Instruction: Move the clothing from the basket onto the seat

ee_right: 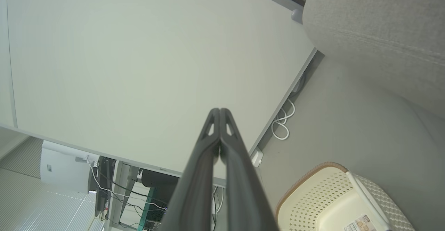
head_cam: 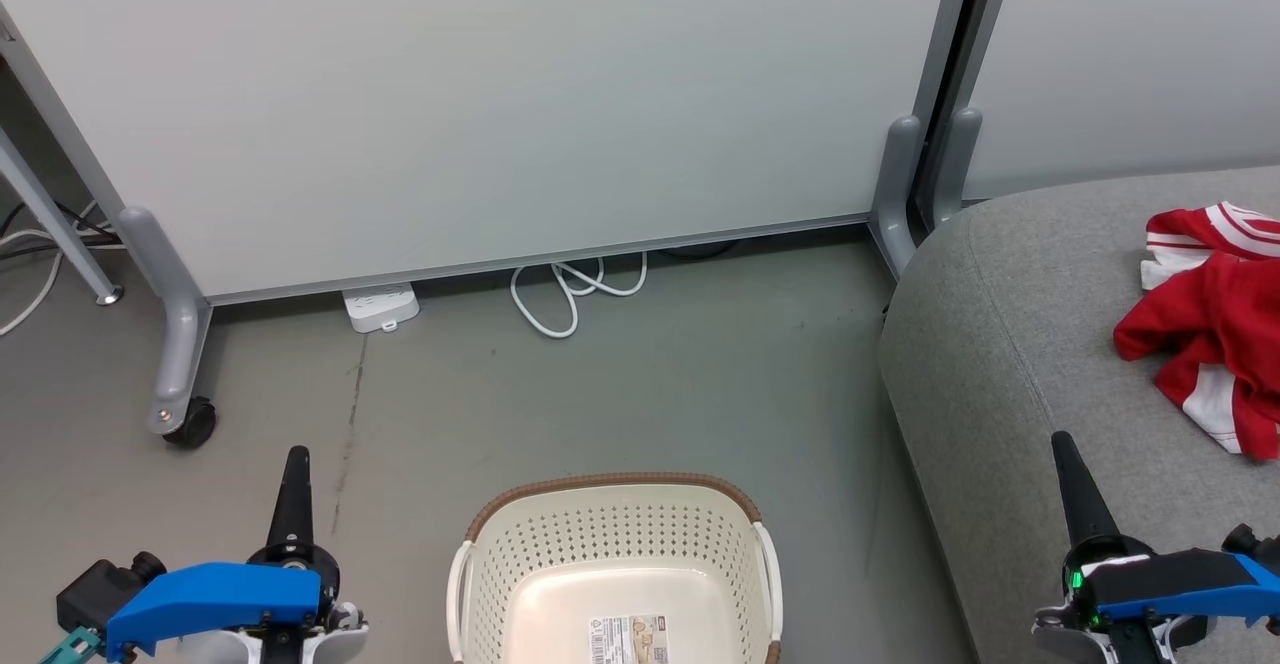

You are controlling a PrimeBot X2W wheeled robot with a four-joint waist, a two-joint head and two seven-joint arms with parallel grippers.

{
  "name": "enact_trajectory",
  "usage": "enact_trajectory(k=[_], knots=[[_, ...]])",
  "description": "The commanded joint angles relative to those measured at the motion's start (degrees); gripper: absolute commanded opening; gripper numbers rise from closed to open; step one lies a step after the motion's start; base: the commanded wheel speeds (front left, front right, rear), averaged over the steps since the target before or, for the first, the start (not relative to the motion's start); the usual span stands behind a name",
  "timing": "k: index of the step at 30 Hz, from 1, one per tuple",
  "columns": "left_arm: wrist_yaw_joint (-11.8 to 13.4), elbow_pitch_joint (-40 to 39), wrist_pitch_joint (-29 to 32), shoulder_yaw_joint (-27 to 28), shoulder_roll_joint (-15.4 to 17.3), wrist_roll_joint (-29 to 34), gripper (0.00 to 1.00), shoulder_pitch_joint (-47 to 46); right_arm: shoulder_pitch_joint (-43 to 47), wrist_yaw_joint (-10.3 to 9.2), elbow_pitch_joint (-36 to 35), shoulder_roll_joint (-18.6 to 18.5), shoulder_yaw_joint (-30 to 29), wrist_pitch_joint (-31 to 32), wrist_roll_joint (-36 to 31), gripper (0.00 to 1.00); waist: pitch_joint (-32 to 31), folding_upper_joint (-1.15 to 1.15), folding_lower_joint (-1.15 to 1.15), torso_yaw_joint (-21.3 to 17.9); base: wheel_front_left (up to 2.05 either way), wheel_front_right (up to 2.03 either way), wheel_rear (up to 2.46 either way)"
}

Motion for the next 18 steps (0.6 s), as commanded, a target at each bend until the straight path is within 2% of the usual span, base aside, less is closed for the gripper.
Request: enact_trajectory(k=[1, 18], knots=[[-0.4, -0.6, 0.5, 0.6, 0.0, -1.7, 0.0, -1.5, -1.3, 0.02, -0.6, -0.2, -0.2, 0.6, 1.8, 0.0, 0.0, 0.0, 0.0, -0.1, 0.0, 0.0, 0.0], [-0.7, -0.8, 2.7, 1.6, 0.0, -10.2, 0.0, -2.0, -1.9, 0.02, -0.6, -0.2, -0.6, 2.8, 10.6, 0.0, 0.4, 0.0, 0.0, -0.7, 0.0, 0.0, 0.0]])
